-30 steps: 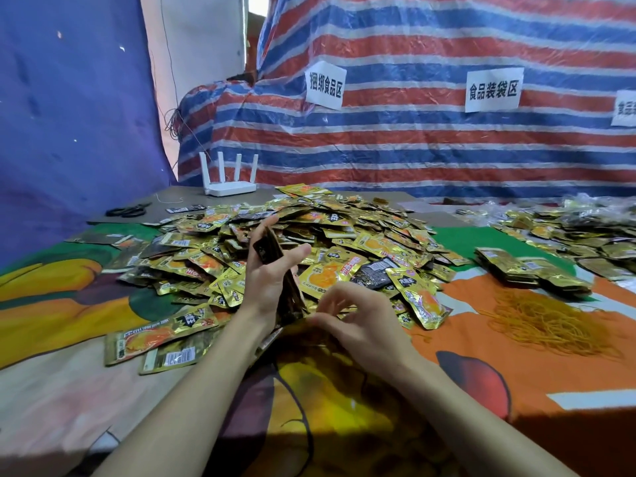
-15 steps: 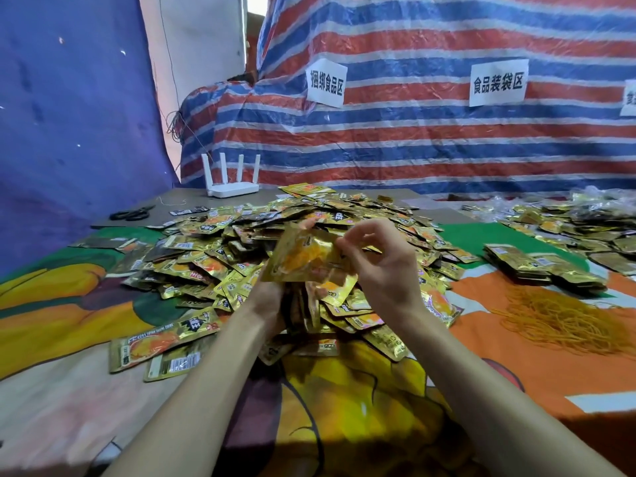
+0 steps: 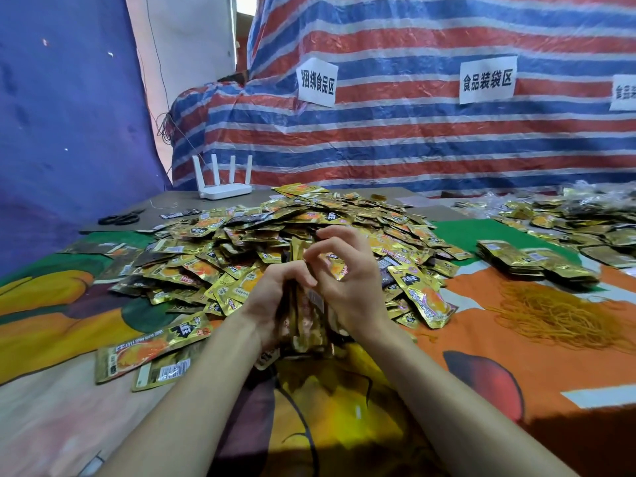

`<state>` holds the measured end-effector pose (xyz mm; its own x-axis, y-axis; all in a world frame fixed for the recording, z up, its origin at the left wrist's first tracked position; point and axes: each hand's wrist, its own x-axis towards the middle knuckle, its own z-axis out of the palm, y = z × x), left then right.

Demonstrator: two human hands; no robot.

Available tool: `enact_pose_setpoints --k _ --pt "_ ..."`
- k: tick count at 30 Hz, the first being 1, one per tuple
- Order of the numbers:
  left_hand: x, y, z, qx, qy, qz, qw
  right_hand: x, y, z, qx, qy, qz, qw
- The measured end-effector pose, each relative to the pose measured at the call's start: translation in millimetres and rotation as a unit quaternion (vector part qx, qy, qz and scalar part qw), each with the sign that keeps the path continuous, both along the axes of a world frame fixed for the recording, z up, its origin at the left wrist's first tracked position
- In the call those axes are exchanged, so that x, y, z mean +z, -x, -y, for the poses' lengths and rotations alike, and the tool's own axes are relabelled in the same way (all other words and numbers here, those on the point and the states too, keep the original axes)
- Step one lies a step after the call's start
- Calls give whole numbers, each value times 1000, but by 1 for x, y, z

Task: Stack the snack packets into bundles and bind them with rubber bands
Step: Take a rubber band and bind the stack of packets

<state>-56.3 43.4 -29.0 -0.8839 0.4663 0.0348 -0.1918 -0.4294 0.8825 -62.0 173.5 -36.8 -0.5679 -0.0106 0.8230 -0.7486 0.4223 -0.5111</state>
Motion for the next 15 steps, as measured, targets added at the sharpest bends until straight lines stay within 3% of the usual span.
enact_pose_setpoints --k 2,4,6,10,13,15 --pt "0 3 -2 58 -21 -5 998 -1 -1 7 -67 25 61 996" --pt "-2 7 -2 117 -38 -50 991 -1 -5 13 -39 69 194 978" --pt "-4 6 -6 153 -43 -103 982 -7 -6 18 -8 65 264 962" --pt "-13 5 -12 175 -25 -128 976 -16 -7 20 -32 53 259 964" --pt "-18 2 -15 176 -6 -97 980 -20 -10 19 -129 -47 221 966" --pt "-21 1 -17 220 7 -146 964 -22 -13 15 -186 -136 202 952"
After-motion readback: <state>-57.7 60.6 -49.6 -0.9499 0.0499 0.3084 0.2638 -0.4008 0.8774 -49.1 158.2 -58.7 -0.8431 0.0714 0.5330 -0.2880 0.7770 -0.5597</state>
